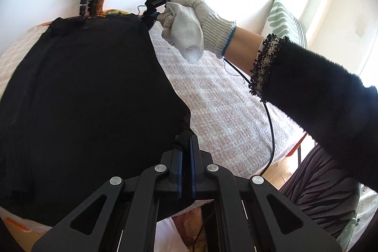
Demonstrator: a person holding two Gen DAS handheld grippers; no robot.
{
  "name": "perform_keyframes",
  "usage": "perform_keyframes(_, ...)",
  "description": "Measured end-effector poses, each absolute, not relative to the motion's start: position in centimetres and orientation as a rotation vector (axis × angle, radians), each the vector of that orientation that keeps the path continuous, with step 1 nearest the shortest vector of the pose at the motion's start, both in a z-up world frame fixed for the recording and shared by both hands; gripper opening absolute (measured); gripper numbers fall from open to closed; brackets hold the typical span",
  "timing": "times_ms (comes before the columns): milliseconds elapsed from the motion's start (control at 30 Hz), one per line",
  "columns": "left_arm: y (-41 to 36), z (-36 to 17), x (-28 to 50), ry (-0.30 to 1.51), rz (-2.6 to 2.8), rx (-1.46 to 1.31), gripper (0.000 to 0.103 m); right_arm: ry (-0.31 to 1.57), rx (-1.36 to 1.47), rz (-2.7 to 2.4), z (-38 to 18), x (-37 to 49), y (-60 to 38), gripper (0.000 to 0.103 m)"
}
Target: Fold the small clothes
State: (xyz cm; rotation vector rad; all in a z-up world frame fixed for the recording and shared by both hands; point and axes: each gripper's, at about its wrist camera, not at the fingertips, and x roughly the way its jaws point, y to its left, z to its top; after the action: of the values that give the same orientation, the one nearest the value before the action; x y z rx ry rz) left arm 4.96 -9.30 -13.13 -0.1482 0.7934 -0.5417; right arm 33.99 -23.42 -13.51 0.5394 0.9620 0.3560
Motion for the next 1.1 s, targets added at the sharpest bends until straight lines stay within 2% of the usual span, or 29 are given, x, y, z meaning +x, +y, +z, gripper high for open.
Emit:
perform_keyframes(567, -0.3, -13.3, 3.9, 0.743, -0.336, -0.351, 0.003, 0.929, 0.276, 0.431, -9.6, 34.1, -11.4, 0.004)
perform_keyframes(900, 0.8, -14.3, 3.1, 0.772, -0.307, -0.326, 0.003, 0.971, 0.106, 0.481, -12.2, 34.2, -3.2, 0.004)
perform_keyframes(967, 1.2, -14.4, 3.3, 0.794, -0.293, -0.338, 0.006, 1.011, 0.131, 0.489, -13.1, 34.7, -3.2, 0.004)
perform_keyframes(1033, 1.8, -14.2, 3.2, 0.816, -0.284, -0.357, 0.015, 1.061, 0.182, 0.524, -13.3, 35.2, -3.8, 0.004)
perform_keyframes(1100, 2.5, -13.3, 2.9, 0.803, -0.284, -0.371, 0.015, 1.051, 0.245, 0.579, -12.1, 34.9, -5.2, 0.004)
